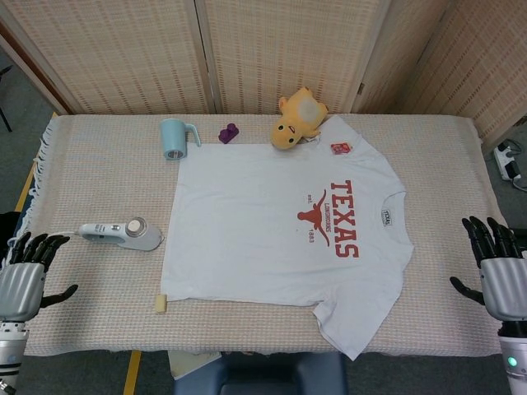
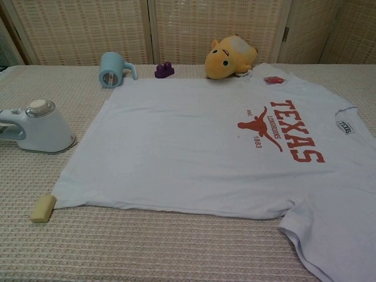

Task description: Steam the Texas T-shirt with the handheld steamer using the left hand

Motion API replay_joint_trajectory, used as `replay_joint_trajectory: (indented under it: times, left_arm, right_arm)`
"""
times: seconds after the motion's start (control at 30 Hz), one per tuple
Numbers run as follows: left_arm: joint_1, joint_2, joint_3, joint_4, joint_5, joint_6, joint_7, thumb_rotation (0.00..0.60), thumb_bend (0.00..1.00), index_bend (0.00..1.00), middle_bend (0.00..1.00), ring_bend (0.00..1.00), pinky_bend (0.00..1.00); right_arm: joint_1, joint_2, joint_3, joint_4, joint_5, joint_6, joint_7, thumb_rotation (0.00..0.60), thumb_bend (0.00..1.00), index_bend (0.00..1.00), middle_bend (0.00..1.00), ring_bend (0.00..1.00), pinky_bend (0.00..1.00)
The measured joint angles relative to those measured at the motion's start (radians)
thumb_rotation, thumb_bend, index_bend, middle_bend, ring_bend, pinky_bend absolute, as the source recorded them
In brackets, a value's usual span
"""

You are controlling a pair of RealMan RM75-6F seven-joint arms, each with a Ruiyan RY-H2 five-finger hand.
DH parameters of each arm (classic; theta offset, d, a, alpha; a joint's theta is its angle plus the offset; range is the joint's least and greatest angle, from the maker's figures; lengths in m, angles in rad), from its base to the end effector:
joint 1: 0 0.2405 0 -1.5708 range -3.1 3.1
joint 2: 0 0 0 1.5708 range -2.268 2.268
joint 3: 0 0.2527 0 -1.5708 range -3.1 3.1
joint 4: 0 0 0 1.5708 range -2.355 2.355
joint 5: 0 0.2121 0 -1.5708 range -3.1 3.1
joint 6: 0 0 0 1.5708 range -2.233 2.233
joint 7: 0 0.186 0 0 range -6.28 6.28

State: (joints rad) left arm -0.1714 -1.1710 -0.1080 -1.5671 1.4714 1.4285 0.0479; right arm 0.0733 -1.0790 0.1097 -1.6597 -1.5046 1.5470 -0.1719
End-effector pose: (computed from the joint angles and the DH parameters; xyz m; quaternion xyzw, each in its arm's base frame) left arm -0.2946 0.2619 0.1462 -0.6071 -0.3579 -0.4003 0.5857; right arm -0.2927 -0.2302 0.1845 0.5969 -0.3057 0.3737 0.6408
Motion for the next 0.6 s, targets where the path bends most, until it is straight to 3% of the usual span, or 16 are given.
replay_joint_trajectory:
  times: [0.3,0.6]
  left_arm:
    - [-0.151,-0.064,-0.066,0.038,-0.094,-0.192,0.045,0.600,0.26,0.24,0.23,0.15,0.09]
    - [-0.224,-0.166,-0.091,0.136,-0.197,-0.272,0.126,0.600,0.29,0.23,0.22,0.14,0.09]
  right_arm:
    - [-0.002,0.037,0.005,-0.037,0.003,0.004,0.005,0.600,0.00,0.00,0.09,0.02,0.10]
    - [-0.012,0.062,0.007,-0.061,-0.004,0.025,0.015,0.600,0.00,0.00,0.09,0.02,0.10]
